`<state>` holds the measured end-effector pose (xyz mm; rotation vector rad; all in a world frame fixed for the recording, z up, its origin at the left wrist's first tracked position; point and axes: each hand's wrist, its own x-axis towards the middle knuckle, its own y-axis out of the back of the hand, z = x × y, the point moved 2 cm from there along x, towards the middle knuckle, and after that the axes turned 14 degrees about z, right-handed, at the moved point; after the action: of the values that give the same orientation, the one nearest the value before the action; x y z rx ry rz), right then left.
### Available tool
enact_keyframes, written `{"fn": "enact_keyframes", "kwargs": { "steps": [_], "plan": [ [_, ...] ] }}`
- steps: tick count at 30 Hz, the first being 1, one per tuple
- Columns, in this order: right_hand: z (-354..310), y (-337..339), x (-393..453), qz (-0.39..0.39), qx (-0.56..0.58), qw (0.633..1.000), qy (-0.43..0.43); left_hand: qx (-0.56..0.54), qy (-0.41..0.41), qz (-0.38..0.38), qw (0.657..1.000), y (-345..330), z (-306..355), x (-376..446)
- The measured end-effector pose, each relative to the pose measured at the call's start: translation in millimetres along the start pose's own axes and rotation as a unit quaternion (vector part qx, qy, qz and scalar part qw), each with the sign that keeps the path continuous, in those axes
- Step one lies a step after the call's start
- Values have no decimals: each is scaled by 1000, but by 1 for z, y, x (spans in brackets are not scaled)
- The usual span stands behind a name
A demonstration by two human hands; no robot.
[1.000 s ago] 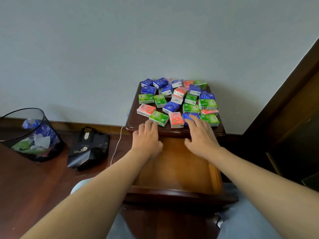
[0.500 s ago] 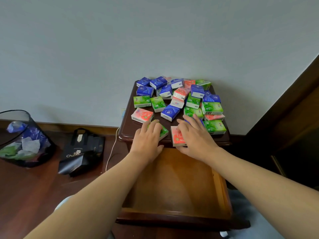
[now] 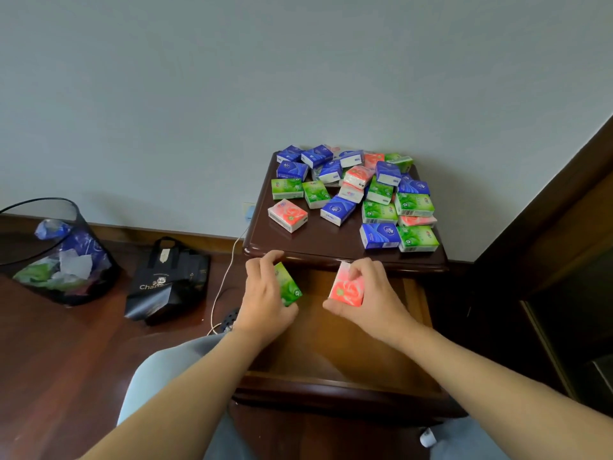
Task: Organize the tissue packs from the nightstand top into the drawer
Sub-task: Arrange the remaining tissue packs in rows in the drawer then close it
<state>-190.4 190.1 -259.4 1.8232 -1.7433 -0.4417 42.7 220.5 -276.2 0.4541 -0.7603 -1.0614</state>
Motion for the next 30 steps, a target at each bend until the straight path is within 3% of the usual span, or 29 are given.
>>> {"fn": "enact_keyframes", "kwargs": {
  "steps": [5,8,12,18,30],
  "plan": [
    [14,-45,-24,-6,116,973,-199,-56,176,30,982,9,-19,-24],
    [18,-73,-28,-7,131,957,-258,-112,218,52,968,12,-23,-33],
    [22,-107,-20,25,180,905,-384,-159,268,109,944,14,-27,-42],
    [18,-144,5,88,111,932,-335,-189,348,180,901,13,-41,-45],
    [12,-178,32,129,25,944,-302,-244,366,200,876,10,-51,-44]
  ]
}}
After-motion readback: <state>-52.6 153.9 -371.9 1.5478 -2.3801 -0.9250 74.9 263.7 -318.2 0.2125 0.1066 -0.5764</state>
